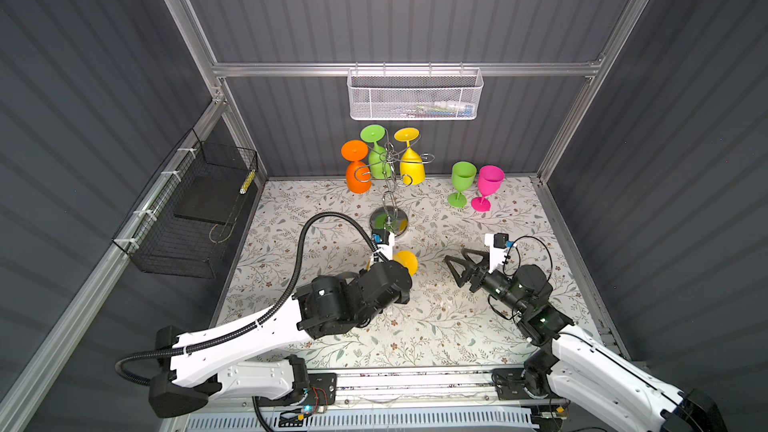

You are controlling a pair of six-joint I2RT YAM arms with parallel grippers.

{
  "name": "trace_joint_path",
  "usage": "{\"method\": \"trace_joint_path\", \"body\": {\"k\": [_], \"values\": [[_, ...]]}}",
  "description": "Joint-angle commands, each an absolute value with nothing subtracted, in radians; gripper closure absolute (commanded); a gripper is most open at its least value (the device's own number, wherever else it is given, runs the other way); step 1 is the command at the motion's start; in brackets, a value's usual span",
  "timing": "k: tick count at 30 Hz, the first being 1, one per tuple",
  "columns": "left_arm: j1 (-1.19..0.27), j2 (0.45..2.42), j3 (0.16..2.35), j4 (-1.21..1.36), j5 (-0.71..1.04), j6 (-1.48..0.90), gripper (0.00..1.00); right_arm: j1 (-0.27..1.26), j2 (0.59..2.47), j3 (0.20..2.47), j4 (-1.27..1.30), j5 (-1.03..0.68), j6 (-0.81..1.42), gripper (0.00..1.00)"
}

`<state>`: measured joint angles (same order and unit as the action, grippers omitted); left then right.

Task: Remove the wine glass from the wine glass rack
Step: 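Open the right gripper off the foot while the left gripper pulls the glass away, then carry the yellow glass with the left gripper toward the rack's near side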

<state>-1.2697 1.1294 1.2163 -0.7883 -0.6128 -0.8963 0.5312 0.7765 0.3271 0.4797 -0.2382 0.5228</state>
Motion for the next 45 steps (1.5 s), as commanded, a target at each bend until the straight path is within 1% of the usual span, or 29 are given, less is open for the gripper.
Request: {"method": "trace_joint_path", "body": {"k": [1, 3, 5, 10, 12, 20, 22, 23, 31, 39, 45], "values": [[-1.266, 1.109, 1.257, -1.047, -0.726, -0.985, 1.00, 0.534, 0.757, 0.401, 0.416, -0.210, 0.470, 0.05], [-1.260, 1.112, 1.282, -1.142, -0.761, -1.006, 1.00, 0.535, 0.757, 0.438, 0.367, -0.203, 0.457, 0.04], [-1.211, 1.111, 1.298, -1.195, -0.753, -0.990, 1.00, 0.539, 0.756, 0.463, 0.344, -0.204, 0.435, 0.04], [-1.049, 1.131, 1.301, -1.133, -0.638, -0.832, 1.00, 0.541, 0.762, 0.484, 0.328, -0.201, 0.406, 0.02], [-0.968, 1.159, 1.313, -1.116, -0.589, -0.770, 1.00, 0.543, 0.765, 0.490, 0.316, -0.199, 0.404, 0.02], [-0.581, 1.302, 1.380, -0.988, -0.282, -0.514, 1.00, 0.560, 0.762, 0.498, 0.284, -0.180, 0.380, 0.02], [-0.514, 1.351, 1.405, -0.975, -0.228, -0.470, 1.00, 0.564, 0.762, 0.502, 0.278, -0.175, 0.378, 0.02], [-0.482, 1.385, 1.455, -0.978, -0.211, -0.448, 1.00, 0.569, 0.762, 0.503, 0.277, -0.174, 0.375, 0.02], [-0.292, 1.589, 1.588, -0.971, -0.102, -0.343, 1.00, 0.596, 0.761, 0.507, 0.269, -0.160, 0.352, 0.02], [-0.213, 1.779, 1.783, -1.041, -0.119, -0.291, 1.00, 0.627, 0.763, 0.512, 0.270, -0.129, 0.303, 0.01], [-0.163, 1.885, 1.896, -1.065, -0.127, -0.268, 1.00, 0.671, 0.791, 0.531, 0.283, -0.065, 0.222, 0.01]]}}
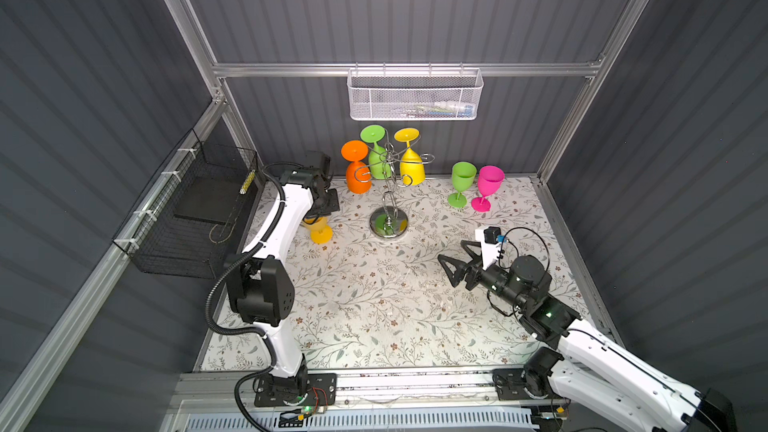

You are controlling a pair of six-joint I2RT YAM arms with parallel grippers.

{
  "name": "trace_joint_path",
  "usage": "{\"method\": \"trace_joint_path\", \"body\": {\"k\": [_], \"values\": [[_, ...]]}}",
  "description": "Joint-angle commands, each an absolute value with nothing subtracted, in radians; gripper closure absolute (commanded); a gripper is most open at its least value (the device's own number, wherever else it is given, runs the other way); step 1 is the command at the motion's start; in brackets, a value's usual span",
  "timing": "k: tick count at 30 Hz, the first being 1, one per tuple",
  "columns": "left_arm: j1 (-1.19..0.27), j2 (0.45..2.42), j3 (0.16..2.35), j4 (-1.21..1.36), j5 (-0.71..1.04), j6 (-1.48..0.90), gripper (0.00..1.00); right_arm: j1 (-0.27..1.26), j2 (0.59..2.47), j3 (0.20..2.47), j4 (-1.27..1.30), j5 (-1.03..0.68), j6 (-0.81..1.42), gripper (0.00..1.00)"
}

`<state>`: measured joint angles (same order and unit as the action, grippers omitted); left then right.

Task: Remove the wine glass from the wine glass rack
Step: 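Carry the yellow glass with the left gripper toward the rack's near side, then lower the yellow glass upright onto the table and open the left gripper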

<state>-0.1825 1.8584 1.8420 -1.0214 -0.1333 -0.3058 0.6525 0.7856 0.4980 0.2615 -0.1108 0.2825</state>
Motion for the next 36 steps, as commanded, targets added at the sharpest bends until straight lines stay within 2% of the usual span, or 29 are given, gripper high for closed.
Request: {"method": "trace_joint_path", "body": {"k": [1, 13, 20, 24, 26, 33, 36], "values": [[-0.154, 1.904, 1.916, -1.075, -0.125, -0.264, 1.00, 0.679, 0.793, 0.532, 0.285, -0.054, 0.209, 0.01], [-0.120, 2.114, 2.147, -1.164, -0.134, -0.225, 1.00, 0.769, 0.811, 0.532, 0.311, 0.040, 0.133, 0.01], [-0.103, 2.159, 2.179, -1.163, -0.143, -0.221, 1.00, 0.773, 0.842, 0.521, 0.340, 0.035, 0.131, 0.01], [-0.098, 2.189, 2.212, -1.176, -0.146, -0.224, 0.96, 0.775, 0.849, 0.520, 0.345, 0.029, 0.130, 0.01], [-0.098, 2.194, 2.216, -1.177, -0.146, -0.224, 0.90, 0.775, 0.847, 0.521, 0.345, 0.028, 0.128, 0.01], [-0.097, 2.218, 2.301, -1.214, -0.173, -0.219, 0.54, 0.775, 0.853, 0.528, 0.344, 0.025, 0.123, 0.01], [-0.097, 2.215, 2.356, -1.222, -0.176, -0.225, 0.44, 0.775, 0.854, 0.533, 0.341, 0.023, 0.123, 0.01]]}}
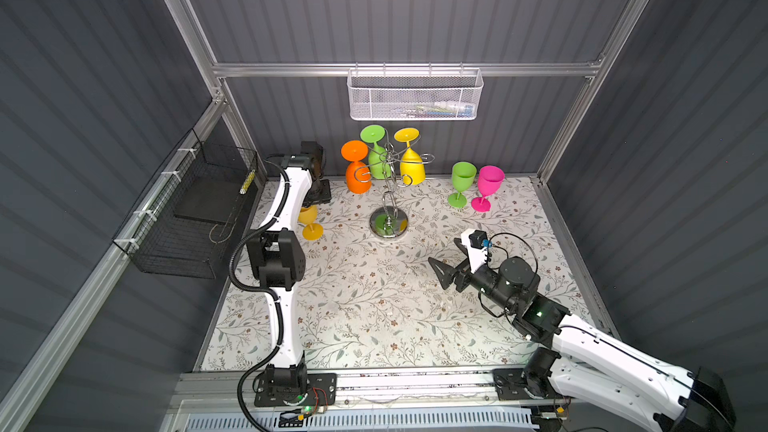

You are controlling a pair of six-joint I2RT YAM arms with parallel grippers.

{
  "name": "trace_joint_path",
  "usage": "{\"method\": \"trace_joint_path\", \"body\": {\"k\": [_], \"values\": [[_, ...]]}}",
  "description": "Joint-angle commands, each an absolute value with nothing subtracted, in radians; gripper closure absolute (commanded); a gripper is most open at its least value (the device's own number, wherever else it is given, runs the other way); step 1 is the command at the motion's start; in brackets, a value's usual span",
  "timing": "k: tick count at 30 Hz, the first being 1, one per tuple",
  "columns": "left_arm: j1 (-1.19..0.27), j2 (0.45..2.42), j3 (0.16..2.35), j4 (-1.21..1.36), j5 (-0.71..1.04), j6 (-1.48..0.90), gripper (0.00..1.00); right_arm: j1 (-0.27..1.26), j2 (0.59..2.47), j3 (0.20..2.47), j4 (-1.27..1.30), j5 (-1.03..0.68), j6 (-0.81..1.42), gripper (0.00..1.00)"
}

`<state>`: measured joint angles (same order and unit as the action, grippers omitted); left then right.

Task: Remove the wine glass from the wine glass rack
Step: 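Lower the yellow glass upright onto the table and open the left gripper, then raise the left gripper away from the upright yellow glass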

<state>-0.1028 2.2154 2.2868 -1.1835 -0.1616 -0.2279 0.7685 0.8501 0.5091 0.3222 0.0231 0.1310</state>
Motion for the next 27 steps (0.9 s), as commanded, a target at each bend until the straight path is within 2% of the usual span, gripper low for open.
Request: {"method": "trace_joint_path", "body": {"k": [1, 5, 9, 23, 27], "values": [[-0.097, 2.215, 2.379, -1.230, -0.173, -0.227, 0.40, 0.776, 0.855, 0.535, 0.339, 0.024, 0.121, 0.01], [-0.097, 2.188, 2.411, -1.234, -0.155, -0.237, 0.31, 0.775, 0.849, 0.541, 0.330, 0.027, 0.121, 0.01], [-0.097, 2.118, 2.355, -1.194, -0.109, -0.260, 0.27, 0.775, 0.843, 0.545, 0.321, 0.028, 0.121, 0.01], [-0.097, 1.911, 2.250, -1.062, 0.090, -0.413, 0.29, 0.775, 0.860, 0.595, 0.296, 0.040, 0.148, 0.01], [-0.097, 1.847, 2.174, -0.957, 0.167, -0.489, 0.29, 0.775, 0.876, 0.611, 0.297, 0.043, 0.139, 0.01]]}}
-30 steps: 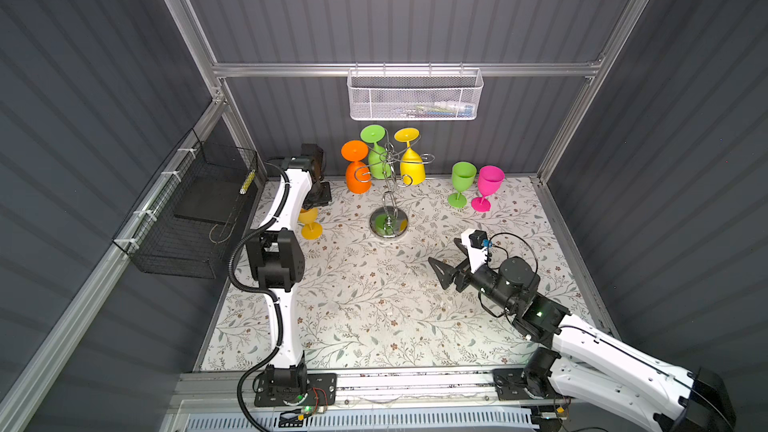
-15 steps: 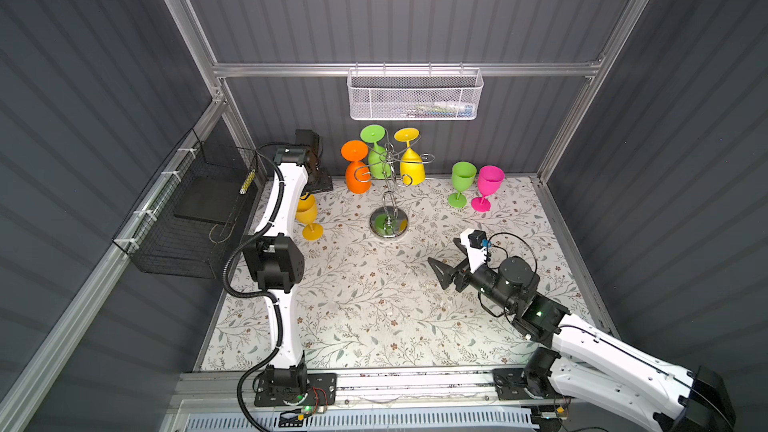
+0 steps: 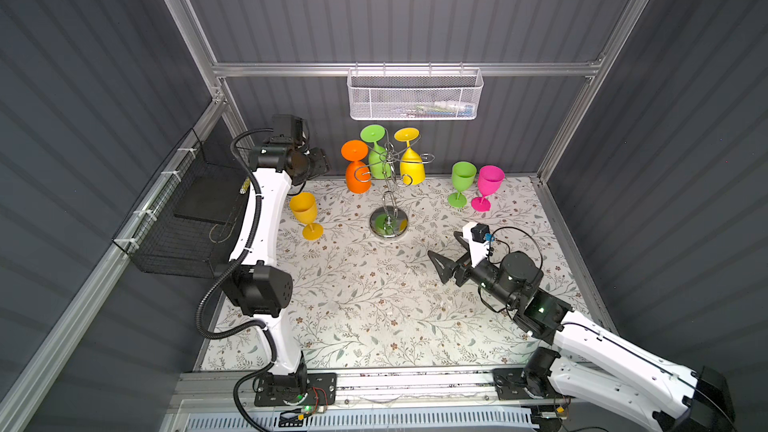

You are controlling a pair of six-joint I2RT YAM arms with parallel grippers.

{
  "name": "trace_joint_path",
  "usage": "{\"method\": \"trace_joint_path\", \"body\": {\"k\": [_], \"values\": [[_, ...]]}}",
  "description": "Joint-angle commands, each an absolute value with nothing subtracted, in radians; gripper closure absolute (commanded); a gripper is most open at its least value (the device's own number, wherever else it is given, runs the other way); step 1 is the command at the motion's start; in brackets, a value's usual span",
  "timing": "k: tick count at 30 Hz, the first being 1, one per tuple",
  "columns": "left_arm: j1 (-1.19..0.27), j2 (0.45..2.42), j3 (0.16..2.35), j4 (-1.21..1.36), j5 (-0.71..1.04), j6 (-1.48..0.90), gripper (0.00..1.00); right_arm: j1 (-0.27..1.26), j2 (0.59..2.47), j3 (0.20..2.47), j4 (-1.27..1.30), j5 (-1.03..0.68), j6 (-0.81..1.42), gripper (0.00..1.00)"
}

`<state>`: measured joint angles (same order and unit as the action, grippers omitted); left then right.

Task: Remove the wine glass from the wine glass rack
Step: 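Raise the left gripper away from the upright yellow glass, then move the left gripper up to the foot of the hanging orange glass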

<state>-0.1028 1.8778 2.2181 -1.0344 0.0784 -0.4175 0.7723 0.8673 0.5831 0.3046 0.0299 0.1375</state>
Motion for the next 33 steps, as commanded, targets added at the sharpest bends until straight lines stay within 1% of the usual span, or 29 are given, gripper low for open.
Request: {"method": "trace_joint_path", "body": {"k": [1, 9, 18, 21, 33], "values": [[-0.097, 1.832, 2.154, -0.930, 0.196, -0.514, 0.30, 0.775, 0.879, 0.613, 0.301, 0.043, 0.136, 0.01], [-0.097, 1.729, 1.983, -0.665, 0.370, -0.726, 0.35, 0.775, 0.895, 0.608, 0.339, 0.010, 0.120, 0.01], [-0.095, 1.716, 1.840, -0.373, 0.523, -0.923, 0.36, 0.776, 0.893, 0.582, 0.362, -0.027, 0.131, 0.01], [-0.095, 1.715, 1.806, -0.308, 0.532, -0.965, 0.38, 0.775, 0.888, 0.575, 0.366, -0.032, 0.134, 0.01], [-0.095, 1.736, 1.798, -0.264, 0.520, -0.996, 0.41, 0.775, 0.897, 0.570, 0.376, -0.051, 0.138, 0.01]]}}
